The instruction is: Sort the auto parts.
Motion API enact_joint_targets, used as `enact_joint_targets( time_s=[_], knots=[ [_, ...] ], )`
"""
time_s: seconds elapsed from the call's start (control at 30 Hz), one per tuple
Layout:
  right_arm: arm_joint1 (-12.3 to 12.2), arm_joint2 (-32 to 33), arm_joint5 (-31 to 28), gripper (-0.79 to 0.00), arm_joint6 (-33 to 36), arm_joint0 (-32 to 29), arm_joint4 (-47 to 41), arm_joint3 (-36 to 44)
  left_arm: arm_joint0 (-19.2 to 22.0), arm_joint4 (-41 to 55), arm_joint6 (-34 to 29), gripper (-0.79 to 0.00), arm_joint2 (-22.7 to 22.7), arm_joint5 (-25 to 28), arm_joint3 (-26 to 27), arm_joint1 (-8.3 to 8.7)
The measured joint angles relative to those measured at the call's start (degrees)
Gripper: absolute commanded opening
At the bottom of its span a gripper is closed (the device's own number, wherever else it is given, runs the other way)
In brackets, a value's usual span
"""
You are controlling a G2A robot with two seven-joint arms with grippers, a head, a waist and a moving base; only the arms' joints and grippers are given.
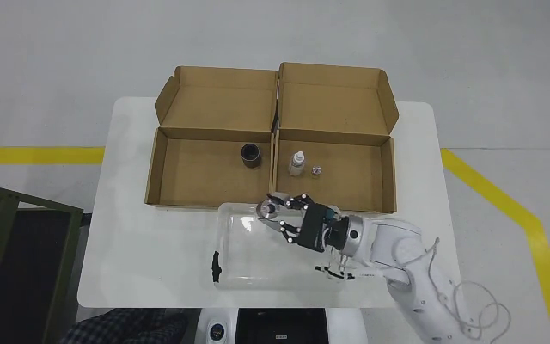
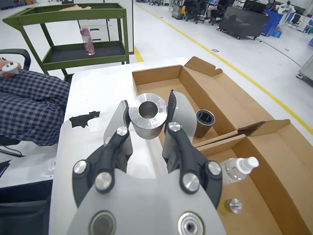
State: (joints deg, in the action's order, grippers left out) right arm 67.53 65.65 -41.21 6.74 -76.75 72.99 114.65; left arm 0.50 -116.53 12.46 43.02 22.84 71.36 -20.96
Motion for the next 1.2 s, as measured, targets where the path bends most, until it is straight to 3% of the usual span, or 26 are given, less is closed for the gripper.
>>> enact_joint_targets(
  time_s=[0.57,1.2],
  knots=[
    [-1.4,9.9,0.4,-0.785,-4.2,-3.7,-5.2,3.1,0.0,0.0,0.0,0.000,0.0,0.0,0.0,0.00],
    [-1.7,9.6,1.0,-0.785,-5.5,-4.0,-5.7,1.5,0.0,0.0,0.0,0.000,0.0,0.0,0.0,0.00]
  ],
)
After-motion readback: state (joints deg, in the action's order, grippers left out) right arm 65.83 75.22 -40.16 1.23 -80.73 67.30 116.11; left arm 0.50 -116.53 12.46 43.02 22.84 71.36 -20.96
